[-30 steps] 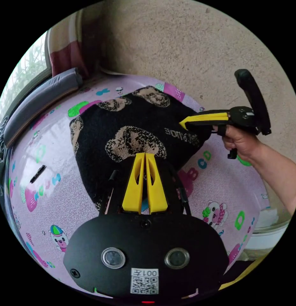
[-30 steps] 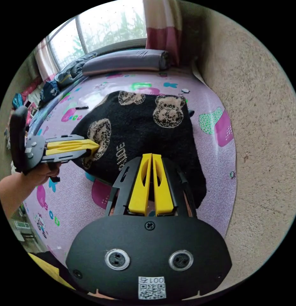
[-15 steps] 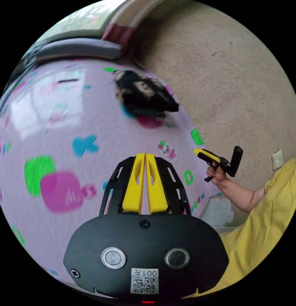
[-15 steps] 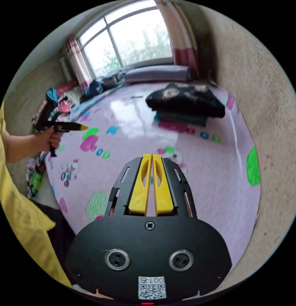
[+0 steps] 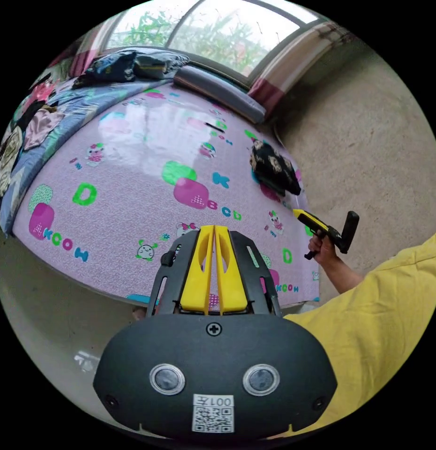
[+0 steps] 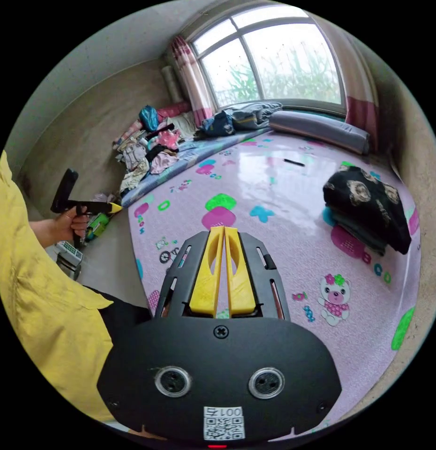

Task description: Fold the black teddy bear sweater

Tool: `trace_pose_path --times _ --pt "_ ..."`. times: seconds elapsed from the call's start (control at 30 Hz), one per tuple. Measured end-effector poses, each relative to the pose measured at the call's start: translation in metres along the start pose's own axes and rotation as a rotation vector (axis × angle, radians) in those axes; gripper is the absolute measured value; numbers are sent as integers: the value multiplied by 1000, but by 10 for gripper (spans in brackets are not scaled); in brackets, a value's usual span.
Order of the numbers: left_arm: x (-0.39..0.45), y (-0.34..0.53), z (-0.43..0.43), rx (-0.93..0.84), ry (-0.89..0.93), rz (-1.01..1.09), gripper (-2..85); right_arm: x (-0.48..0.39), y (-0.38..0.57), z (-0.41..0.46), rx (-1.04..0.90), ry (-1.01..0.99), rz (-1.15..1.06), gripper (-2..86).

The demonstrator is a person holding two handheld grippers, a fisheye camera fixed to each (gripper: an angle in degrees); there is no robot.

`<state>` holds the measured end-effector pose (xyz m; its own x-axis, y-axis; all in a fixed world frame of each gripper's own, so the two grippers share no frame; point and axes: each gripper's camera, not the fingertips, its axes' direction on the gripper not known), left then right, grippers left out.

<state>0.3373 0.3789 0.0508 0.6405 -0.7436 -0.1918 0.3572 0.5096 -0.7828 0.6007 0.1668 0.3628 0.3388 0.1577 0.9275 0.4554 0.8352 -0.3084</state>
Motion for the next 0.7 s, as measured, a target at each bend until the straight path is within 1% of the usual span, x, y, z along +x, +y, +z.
trace_pose_path --times 0.07,0.13,0.17,0.23,0.27,0.33,0.4,0.47,0.53,0.7 --pt "-38 25 -30 36 -21 -23 -15 -29 -7 29 -7 -20 -39 4" --pt "-99 61 -74 96 -34 -93 -15 -57 -15 55 -12 -26 -76 3" --pt "-117 71 -85 112 -28 -117 -15 -77 -22 72 -2 -26 -90 3" --pt "-188 110 -127 170 9 -212 -14 -108 -32 102 28 -40 -97 3" --pt "-206 120 -137 183 19 -225 -14 -129 -40 123 37 -56 -92 3" --pt "-268 158 -182 215 37 -259 -14 -160 -51 157 43 -82 -70 3" --pt "-306 186 -220 228 30 -290 -13 -190 -61 189 63 -150 -58 3" --pt "-340 213 -259 246 8 -318 -13 -224 -76 235 40 -275 -59 3" --pt "-379 246 -304 252 -42 -350 -13 -244 -90 268 9 -323 -64 3" --pt "-450 290 -366 224 -163 -392 -13 -270 -120 348 -55 -399 -54 4"
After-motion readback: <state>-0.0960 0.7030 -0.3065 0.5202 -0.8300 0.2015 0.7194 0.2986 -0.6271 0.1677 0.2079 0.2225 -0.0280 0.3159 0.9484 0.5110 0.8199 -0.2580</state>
